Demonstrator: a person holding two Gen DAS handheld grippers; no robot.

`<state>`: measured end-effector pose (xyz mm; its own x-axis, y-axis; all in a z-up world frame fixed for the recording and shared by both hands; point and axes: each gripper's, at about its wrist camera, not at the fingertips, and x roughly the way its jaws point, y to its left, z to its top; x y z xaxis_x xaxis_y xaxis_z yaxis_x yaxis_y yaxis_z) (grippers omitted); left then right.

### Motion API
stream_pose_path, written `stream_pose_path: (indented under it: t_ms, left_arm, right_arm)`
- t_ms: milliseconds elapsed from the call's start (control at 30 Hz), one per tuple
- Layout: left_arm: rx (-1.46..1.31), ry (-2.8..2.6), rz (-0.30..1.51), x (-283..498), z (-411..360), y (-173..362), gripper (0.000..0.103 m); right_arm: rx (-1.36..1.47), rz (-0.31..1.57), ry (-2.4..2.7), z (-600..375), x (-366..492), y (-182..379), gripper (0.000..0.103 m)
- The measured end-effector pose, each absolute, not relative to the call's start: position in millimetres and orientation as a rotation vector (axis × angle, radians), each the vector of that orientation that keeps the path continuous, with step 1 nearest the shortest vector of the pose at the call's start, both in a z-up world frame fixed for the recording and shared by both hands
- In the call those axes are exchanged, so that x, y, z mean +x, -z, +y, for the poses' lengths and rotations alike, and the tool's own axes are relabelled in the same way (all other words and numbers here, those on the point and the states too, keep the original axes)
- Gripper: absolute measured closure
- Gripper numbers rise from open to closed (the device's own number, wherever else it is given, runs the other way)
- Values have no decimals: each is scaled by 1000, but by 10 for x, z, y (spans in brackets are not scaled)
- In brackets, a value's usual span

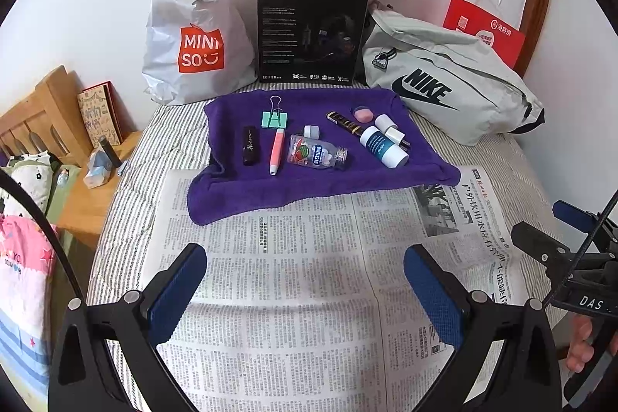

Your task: Organize rigid objects

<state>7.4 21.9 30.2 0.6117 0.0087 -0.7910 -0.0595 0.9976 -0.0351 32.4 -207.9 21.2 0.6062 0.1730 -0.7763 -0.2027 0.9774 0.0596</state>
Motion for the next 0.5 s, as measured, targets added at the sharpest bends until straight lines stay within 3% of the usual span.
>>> stream_pose_path:
  t_ms: [500]
  left_arm:
    - [-56,-21,910,35,213,-322,0]
  right_arm:
    - [-39,888,-221,-2083,281,-219,0]
